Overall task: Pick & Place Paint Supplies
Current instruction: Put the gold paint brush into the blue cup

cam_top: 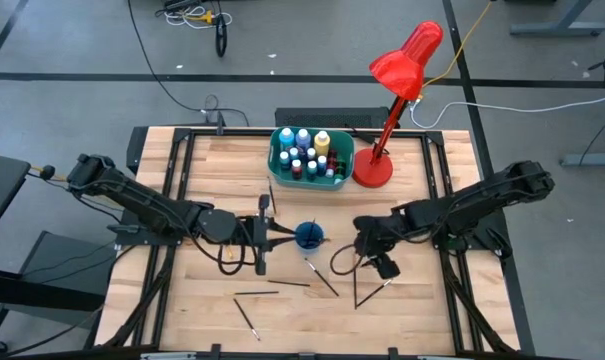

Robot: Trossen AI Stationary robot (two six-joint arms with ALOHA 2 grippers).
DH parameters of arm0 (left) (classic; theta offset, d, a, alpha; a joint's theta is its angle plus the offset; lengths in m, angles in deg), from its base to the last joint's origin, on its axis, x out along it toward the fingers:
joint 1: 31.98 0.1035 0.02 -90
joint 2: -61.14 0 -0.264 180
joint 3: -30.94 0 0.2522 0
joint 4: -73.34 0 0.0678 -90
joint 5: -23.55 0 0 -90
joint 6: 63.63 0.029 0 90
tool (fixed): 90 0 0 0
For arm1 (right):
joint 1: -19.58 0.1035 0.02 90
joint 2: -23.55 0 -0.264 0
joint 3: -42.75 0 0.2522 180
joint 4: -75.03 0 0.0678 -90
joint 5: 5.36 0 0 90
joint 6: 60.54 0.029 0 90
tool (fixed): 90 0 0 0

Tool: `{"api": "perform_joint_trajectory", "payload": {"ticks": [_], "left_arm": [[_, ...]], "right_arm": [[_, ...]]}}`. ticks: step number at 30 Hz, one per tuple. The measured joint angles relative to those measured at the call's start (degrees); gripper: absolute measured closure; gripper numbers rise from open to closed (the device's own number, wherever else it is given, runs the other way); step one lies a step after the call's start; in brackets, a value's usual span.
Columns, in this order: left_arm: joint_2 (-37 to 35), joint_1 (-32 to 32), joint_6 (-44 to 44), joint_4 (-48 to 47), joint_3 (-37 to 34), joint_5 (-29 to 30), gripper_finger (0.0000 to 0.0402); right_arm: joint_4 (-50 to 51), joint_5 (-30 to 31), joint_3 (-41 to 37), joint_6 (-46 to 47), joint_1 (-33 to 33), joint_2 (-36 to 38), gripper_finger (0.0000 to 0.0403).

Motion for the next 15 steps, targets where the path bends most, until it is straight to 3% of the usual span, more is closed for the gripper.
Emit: {"api": "perform_joint_trajectory", "payload": {"ticks": [7, 15], "left_arm": [[0.0, 0.0, -2.4, 0.2, 0.0, 0.4, 0.0354], [0.0, 0.0, -3.7, 0.2, 0.0, 5.9, 0.0354]], "right_arm": [[-25.9, -0.1, -13.4, -24.6, -0.1, -0.5, 0.0201], [-33.1, -4.6, -16.5, -28.2, -2.1, -4.6, 0.0201]]}}
